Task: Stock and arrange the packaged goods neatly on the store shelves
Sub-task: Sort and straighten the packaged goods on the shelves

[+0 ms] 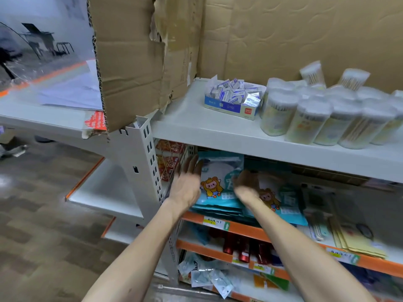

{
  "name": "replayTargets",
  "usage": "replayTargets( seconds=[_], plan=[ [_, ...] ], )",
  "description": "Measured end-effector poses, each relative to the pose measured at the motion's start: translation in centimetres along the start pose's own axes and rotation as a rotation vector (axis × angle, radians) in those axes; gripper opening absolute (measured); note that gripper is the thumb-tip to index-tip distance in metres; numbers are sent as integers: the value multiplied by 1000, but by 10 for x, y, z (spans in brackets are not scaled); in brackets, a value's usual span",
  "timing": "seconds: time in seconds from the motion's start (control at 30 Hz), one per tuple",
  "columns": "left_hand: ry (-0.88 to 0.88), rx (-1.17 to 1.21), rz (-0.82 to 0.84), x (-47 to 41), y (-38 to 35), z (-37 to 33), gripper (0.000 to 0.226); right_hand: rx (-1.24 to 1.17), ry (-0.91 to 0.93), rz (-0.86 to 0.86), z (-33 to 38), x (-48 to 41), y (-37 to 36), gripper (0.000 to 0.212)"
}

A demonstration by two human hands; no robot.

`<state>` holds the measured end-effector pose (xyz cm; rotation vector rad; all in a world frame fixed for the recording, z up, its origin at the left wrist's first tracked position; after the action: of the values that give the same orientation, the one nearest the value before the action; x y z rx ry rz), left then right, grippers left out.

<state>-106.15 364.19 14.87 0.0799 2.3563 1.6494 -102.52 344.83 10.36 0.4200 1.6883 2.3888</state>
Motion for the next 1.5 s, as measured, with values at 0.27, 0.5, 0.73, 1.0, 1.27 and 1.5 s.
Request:
replayTargets(
  seconds=[0.27, 0.5, 0.73, 1.0, 1.27, 1.5],
  plan=[
    [-72, -4, 33, -3, 0, -11, 78, 212, 223, -235, -1, 26, 19, 30],
    [-285, 124, 29, -15, -21, -88, 77, 459, 393, -362, -66, 50, 71, 71],
    [-589, 139, 77, 0, -59, -243, 83, 708, 189, -505, -210, 115, 146, 73],
    [-1052, 129, 134, 82, -95, -429, 82, 629, -100, -529, -386, 230, 191, 75],
    [-1257, 194, 145, 158, -106, -586, 70, 631, -151, -565, -522, 328, 250, 76],
    [-1338, 223, 169, 222, -120, -683, 74, 654, -161, -578, -612, 394, 275, 79]
  ],
)
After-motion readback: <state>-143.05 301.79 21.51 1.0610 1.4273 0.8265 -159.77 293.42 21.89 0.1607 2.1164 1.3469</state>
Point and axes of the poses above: each hand's wrist, its own x-axis away from the middle knuckle, its own y-axis out of the back of the hand, z = x × y, the point moved 4 cm from there along -x, towards the middle knuckle, and after that the axes turned 12 degrees about x, right-handed, at the moved point
